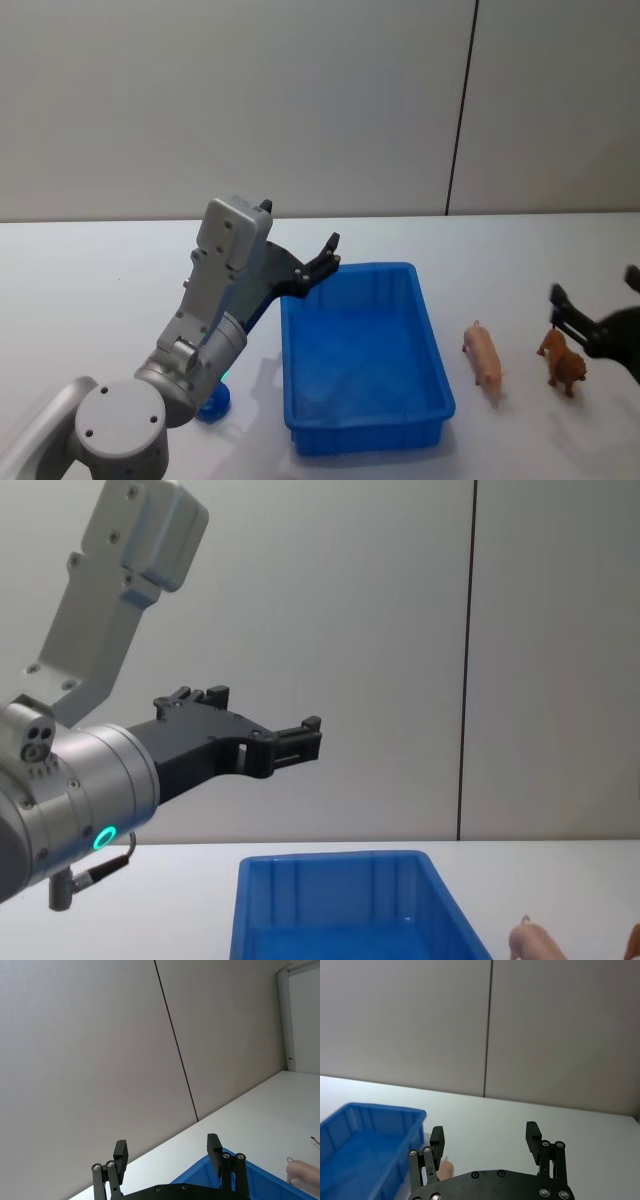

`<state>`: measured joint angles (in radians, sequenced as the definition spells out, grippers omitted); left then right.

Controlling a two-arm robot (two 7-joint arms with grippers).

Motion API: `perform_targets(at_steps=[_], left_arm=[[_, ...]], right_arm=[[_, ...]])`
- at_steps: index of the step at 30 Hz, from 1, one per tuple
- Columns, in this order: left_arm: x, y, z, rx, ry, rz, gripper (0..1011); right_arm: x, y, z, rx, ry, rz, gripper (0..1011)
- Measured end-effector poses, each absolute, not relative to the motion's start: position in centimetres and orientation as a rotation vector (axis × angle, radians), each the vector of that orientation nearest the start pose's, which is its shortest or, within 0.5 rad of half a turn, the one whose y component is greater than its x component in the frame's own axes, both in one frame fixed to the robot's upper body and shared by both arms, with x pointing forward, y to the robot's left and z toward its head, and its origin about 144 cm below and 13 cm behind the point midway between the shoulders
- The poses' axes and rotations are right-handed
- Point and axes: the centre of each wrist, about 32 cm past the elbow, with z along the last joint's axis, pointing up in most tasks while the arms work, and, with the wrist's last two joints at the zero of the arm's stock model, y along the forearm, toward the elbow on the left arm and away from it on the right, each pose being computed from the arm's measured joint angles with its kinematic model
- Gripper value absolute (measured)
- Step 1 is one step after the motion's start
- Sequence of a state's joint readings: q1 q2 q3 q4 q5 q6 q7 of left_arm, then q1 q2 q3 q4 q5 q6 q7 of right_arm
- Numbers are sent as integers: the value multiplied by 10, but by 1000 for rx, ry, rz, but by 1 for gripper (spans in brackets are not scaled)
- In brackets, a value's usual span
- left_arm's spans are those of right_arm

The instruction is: Pick up the two dolls from the table and place them into the box.

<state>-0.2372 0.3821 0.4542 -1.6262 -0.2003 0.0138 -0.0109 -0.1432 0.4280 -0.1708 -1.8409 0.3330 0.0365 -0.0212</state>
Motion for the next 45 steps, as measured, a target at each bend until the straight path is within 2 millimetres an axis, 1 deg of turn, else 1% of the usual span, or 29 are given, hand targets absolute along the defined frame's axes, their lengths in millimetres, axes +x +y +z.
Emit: perform_targets(at_steps=[7, 11, 16, 27, 33, 40, 45], left_arm=[[492, 198, 1204, 61, -268, 1124, 1003], [492, 198, 1204, 61, -268, 1124, 1003], [492, 198, 1204, 61, -268, 1124, 1003], [492, 198, 1204, 61, -268, 1124, 1003], [492, 198, 1204, 61, -268, 1124, 1003], [492, 198, 1204, 61, -268, 1124, 1003], [492, 198, 1204, 61, -268, 1124, 1003]], right_arm=[[395, -278, 1177, -108, -10, -1386, 1001], [391, -281, 1176, -150, 15, -1403, 1001], [391, -282, 1175, -198, 44, -1409, 1000], [404, -280, 1170, -304, 107, -1403, 1000], [417, -277, 1164, -355, 146, -1396, 1001], [428, -274, 1159, -387, 174, -1383, 1001], [440, -271, 1154, -404, 190, -1372, 1001]])
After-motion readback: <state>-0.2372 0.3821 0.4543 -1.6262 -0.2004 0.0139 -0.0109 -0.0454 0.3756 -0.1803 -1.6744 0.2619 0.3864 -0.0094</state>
